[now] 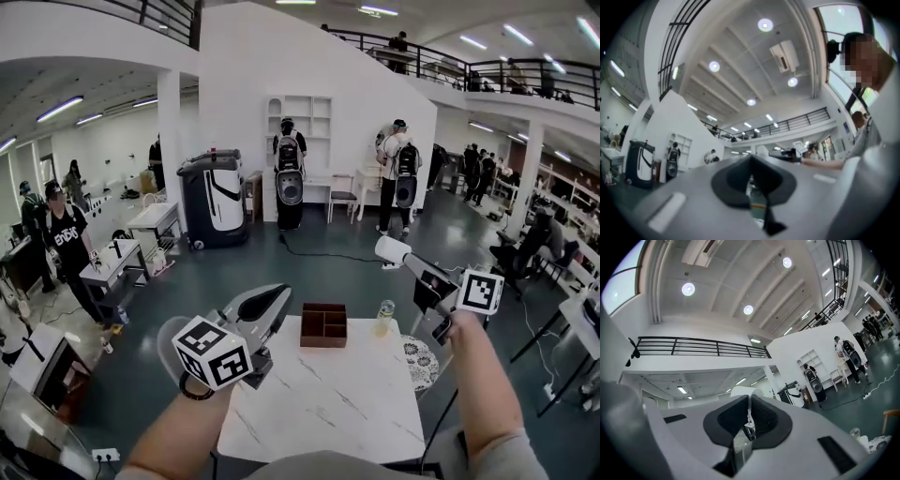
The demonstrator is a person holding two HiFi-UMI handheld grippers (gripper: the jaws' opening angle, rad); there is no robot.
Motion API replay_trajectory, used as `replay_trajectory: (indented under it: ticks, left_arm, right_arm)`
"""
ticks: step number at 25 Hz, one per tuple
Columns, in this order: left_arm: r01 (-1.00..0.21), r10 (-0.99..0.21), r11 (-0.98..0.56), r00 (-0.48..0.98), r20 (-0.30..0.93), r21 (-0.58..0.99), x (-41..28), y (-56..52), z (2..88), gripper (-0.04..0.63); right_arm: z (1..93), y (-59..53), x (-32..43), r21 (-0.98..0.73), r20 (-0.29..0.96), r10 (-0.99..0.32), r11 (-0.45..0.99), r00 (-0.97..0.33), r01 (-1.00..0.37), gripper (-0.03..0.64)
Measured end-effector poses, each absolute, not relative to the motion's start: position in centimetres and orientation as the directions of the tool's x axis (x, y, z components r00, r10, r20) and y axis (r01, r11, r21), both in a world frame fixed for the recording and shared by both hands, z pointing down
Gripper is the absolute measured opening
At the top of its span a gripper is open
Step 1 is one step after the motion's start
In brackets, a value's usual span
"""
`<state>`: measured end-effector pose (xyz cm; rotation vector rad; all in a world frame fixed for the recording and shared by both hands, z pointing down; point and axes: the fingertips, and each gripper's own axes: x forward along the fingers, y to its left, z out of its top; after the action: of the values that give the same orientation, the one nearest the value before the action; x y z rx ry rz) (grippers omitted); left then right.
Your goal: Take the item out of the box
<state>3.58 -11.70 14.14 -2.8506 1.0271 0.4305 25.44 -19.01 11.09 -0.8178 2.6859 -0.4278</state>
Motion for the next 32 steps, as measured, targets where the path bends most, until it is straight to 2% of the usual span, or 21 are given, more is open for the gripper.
replay_trajectory:
  ticks: [9,13,23,32]
  left_arm:
    - [-0.577,-0.556,-0.817,0.787,-0.267,-0.001,-4.8,-11.7,16.3,0.002]
    - [-0.559,-0.543,-0.829,0.803,-0.246,0.008,-6.1,-11.3,19.0,0.002]
    - [-0.603,-0.602,-0.795,0.773,-0.201,0.062,-3.6,-9.4,25.1,0.002]
    - [-0.654,-0.681,-0.729,0.723,-0.118,0.201,1.4,-8.1,31.8,0.002]
  right_arm:
    - [11.7,-16.9,16.5,-0.338,-0.204,-0.62,0.771,-0.758,-0.539,0.025]
    - [14.2,-15.6,14.5,-0.343,-0.194,-0.626,0.765,-0.755,-0.546,0.025]
    - [19.5,-14.0,16.8,-0.334,-0.152,-0.6,0.779,-0.785,-0.531,0.025]
    - [26.5,-13.9,21.5,-0.404,-0.083,-0.57,0.769,-0.818,-0.495,0.025]
